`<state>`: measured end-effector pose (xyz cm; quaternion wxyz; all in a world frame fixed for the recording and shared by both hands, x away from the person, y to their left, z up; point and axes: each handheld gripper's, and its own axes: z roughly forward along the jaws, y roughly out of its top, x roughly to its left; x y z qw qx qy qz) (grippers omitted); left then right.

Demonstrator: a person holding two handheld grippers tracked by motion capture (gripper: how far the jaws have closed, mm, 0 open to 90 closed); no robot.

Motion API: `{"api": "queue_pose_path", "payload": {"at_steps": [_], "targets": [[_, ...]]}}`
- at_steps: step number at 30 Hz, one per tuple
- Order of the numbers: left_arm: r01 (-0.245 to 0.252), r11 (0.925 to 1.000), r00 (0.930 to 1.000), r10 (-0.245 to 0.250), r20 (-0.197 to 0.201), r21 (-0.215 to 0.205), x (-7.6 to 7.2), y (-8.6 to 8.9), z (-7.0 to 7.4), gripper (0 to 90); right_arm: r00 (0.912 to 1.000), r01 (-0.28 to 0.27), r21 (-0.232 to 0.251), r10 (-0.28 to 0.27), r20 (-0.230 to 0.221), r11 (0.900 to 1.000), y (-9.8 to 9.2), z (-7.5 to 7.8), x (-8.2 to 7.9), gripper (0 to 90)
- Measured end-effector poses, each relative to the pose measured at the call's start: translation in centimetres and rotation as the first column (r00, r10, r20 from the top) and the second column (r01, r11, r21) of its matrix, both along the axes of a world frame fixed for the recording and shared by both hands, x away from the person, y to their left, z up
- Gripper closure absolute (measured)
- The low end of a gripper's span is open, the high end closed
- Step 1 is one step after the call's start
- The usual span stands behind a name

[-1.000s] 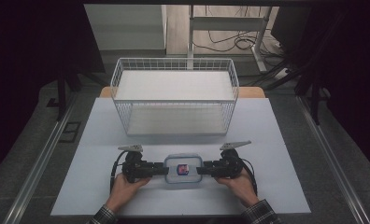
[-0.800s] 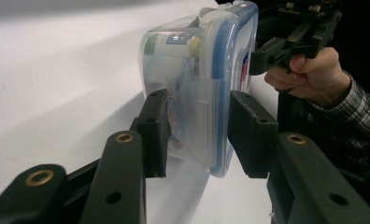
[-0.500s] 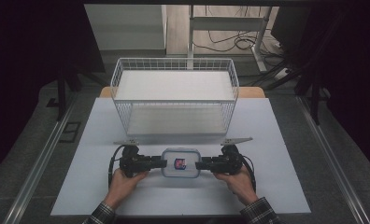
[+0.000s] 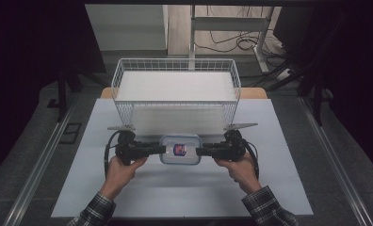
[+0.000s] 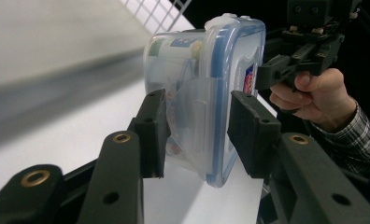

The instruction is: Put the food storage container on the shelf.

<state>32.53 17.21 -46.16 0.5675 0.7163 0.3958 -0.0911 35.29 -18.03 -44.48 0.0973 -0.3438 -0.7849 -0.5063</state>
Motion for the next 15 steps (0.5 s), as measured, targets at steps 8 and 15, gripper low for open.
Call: {"api": "queue_pose_path", "payload": {"at_steps": [8, 15], "targets": [[-0.018, 0.9998, 0.9993, 0.018, 0.034, -0.008, 1.5, 0.5, 3.5, 58.1, 0.9995, 0.004, 0.016, -0.004, 0.032, 1.0, 0.5, 3.7, 1.8, 58.2], [-0.047, 0.9986, 0.9981, 0.048, 0.039, -0.027, 2.6, 0.9, 5.9, 58.1, 0.9991, 0.014, 0.024, -0.015, 0.04, 1.0, 1.0, 6.5, 3.4, 58.0]]}}
